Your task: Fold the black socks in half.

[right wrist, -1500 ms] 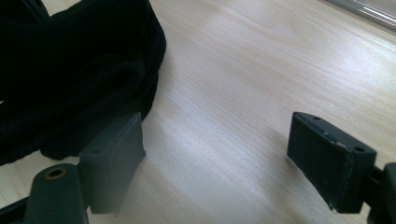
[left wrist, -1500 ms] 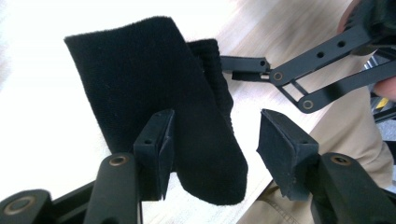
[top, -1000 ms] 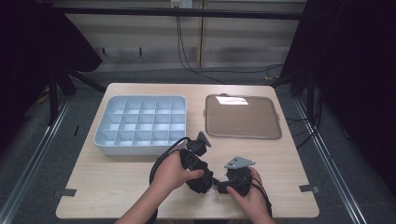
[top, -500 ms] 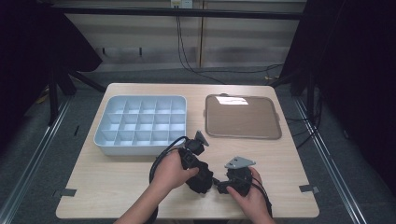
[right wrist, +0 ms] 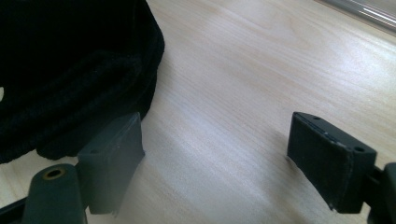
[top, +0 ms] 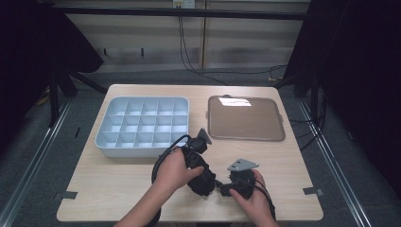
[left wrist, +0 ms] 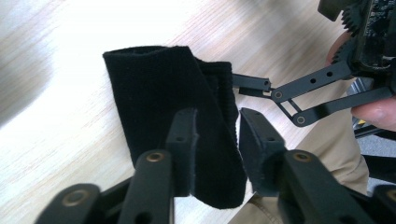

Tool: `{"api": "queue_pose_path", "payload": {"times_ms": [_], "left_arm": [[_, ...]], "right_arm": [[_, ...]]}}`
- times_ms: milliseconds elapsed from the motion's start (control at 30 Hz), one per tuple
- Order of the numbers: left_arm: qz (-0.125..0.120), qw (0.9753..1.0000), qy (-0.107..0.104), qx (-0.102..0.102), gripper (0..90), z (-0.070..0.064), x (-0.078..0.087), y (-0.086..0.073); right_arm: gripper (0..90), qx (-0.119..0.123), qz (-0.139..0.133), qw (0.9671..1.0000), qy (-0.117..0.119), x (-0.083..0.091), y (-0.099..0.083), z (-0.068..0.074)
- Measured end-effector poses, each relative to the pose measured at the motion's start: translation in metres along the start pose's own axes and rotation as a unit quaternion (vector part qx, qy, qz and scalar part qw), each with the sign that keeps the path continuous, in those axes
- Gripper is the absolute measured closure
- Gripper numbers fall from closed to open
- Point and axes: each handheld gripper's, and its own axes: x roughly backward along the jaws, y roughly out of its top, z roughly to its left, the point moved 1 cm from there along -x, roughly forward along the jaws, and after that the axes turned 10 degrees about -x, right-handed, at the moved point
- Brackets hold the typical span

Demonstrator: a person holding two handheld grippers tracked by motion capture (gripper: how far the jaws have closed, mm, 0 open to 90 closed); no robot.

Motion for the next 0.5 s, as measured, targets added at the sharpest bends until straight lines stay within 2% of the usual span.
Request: {"api": "queue_pose_path", "payload": {"times_ms": [167, 200, 300, 400, 500], "left_arm": [[0.016, 0.9997, 0.012, -0.012, 85.5, 0.001, 0.002, 0.0], [0.02, 0.9997, 0.008, -0.014, 87.1, 0.001, 0.0, 0.0], [0.024, 0.9996, -0.002, -0.013, 87.5, 0.0, -0.005, 0.001], [0.029, 0.9995, 0.0, -0.016, 87.4, -0.001, -0.014, 0.001], [0.044, 0.9984, 0.011, -0.033, 87.1, -0.002, -0.023, 0.0]], "right_arm": [[17.8, -0.001, 0.001, 1.0, -0.001, 0.0, 0.0, 0.001], [17.8, -0.001, 0.001, 1.0, 0.0, 0.0, 0.0, 0.001], [17.8, 0.0, -0.001, 1.0, -0.001, 0.0, 0.0, 0.001], [17.8, -0.002, -0.001, 1.0, -0.001, 0.0, 0.0, 0.001], [17.9, 0.001, -0.003, 1.0, -0.002, 0.0, 0.0, 0.001]]}}
